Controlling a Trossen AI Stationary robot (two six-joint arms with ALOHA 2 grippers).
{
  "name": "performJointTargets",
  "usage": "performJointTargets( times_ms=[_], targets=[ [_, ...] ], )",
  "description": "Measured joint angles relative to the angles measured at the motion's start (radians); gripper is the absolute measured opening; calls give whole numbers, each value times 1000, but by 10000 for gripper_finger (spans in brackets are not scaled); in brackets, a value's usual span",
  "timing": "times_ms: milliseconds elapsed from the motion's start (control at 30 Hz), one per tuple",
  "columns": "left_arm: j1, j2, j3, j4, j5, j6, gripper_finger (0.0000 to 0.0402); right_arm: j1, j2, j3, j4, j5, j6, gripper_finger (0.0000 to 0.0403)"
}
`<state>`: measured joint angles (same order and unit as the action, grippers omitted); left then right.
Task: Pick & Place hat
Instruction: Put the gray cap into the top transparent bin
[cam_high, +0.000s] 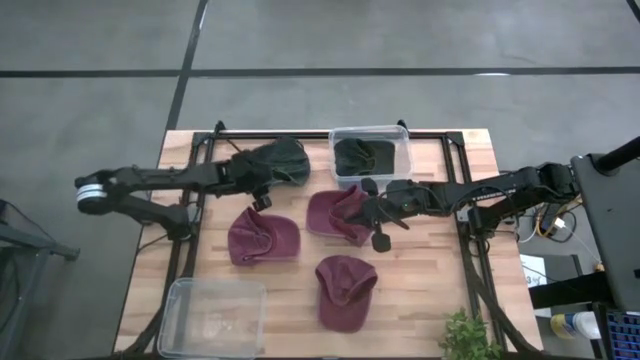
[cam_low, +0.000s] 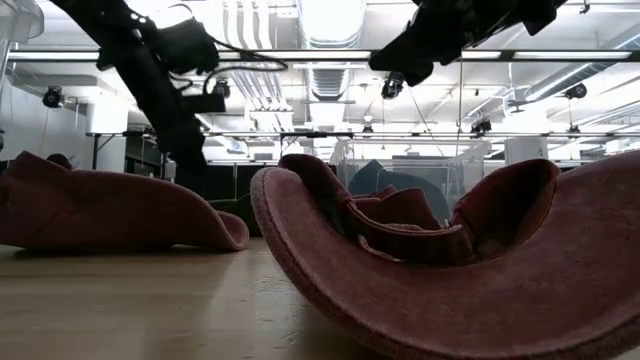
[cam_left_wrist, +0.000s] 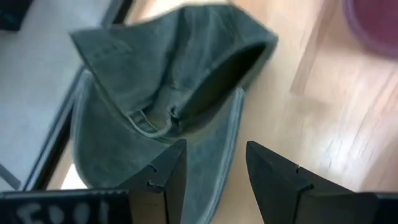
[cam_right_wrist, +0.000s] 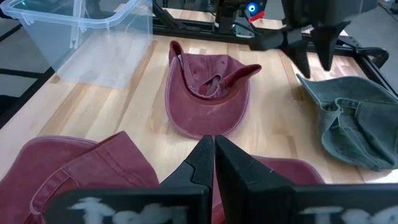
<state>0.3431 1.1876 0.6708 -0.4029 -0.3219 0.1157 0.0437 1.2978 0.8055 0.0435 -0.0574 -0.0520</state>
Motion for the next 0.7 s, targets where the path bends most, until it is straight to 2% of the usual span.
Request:
performJointTargets(
  times_ms=[200,700],
  targets=[
    [-4,78,4,-5,-1,48,158,0,0,0,0,0,0,9],
    [-5,182,32,2,-96,76,158,0,0,-2,0,-1,5,9]
  ],
)
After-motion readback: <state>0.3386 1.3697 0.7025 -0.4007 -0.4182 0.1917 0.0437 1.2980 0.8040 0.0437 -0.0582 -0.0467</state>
